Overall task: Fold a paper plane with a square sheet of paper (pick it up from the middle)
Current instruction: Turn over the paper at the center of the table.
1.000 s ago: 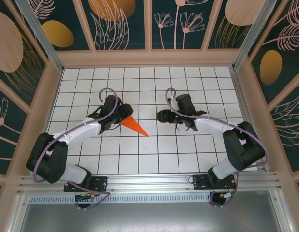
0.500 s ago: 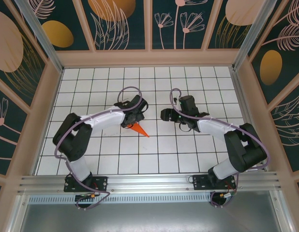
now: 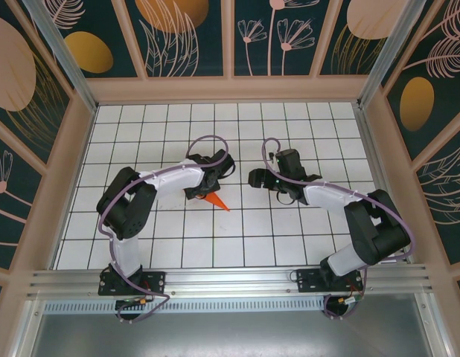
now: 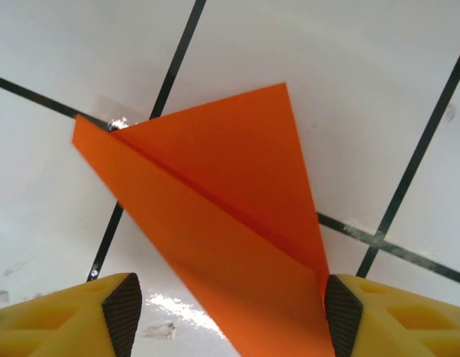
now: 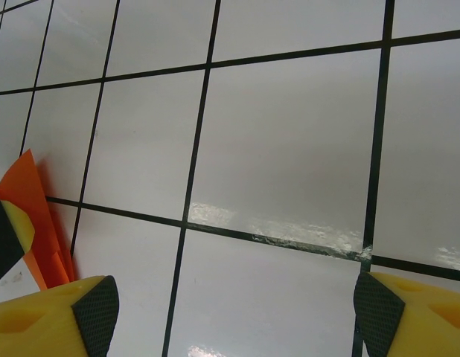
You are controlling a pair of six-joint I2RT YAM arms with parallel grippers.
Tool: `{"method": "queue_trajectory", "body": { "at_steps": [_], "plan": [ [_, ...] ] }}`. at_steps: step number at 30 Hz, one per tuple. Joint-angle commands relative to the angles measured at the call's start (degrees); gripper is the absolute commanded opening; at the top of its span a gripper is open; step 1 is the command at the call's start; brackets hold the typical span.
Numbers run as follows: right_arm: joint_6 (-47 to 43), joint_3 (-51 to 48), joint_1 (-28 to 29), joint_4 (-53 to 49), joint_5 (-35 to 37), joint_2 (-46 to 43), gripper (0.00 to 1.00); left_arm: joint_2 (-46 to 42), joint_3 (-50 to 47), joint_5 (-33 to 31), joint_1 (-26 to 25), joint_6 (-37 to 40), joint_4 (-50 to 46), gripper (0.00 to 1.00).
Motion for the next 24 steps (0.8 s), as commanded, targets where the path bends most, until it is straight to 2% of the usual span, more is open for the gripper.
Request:
{"method": "queue_trajectory", "body": {
  "at_steps": [1,8,18,21,24],
  "plan": [
    [0.7,-0.4,-0.4,0.4,1.5,-0.2,0.85,0.8,0.6,-0.5,-0.4,-1.5,-3.5,0.67],
    [0.7,-0.3,-0.4,0.3,1.5,0.1,0.84,-1.0,0.0,-0.9,-0.6,-3.9,-3.9,0.6],
    [0.9,0.1,-0.4,-0.1,1.5,0.8,0.84,-3.6,-3.3,0.4,-0.6,-6.7,-0.5,0.41],
    [1.0,0.1,-0.5,-0.1,1.5,1.0,0.84,-3.8,-3.5,0.4,-0.7,-6.9,-0.6,0.33],
    [0.9,0.3,-0.5,-0.2,1.6,1.2,0.84,-4.4,-3.8,0.3,-0.6,-7.1,-0.4,0.2]
  ]
}}
